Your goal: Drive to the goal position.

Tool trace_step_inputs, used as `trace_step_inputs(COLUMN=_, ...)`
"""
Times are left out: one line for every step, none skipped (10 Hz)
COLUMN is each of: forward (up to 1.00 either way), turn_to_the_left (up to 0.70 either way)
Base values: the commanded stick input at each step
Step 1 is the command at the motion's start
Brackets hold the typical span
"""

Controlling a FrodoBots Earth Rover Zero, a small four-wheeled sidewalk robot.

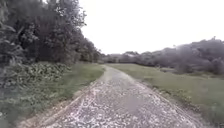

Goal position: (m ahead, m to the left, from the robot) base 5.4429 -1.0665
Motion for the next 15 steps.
trace_step_inputs(forward=1.0, turn_to_the_left=-0.23)
trace_step_inputs(forward=1.0, turn_to_the_left=-0.05)
trace_step_inputs(forward=1.0, turn_to_the_left=0.0)
trace_step_inputs(forward=1.0, turn_to_the_left=0.0)
trace_step_inputs(forward=1.0, turn_to_the_left=0.0)
trace_step_inputs(forward=1.0, turn_to_the_left=0.0)
trace_step_inputs(forward=1.0, turn_to_the_left=0.0)
trace_step_inputs(forward=1.0, turn_to_the_left=0.0)
trace_step_inputs(forward=1.0, turn_to_the_left=0.0)
trace_step_inputs(forward=1.0, turn_to_the_left=0.0)
trace_step_inputs(forward=1.0, turn_to_the_left=0.0)
trace_step_inputs(forward=1.0, turn_to_the_left=0.0)
trace_step_inputs(forward=1.0, turn_to_the_left=0.0)
trace_step_inputs(forward=1.0, turn_to_the_left=0.0)
trace_step_inputs(forward=1.0, turn_to_the_left=0.0)
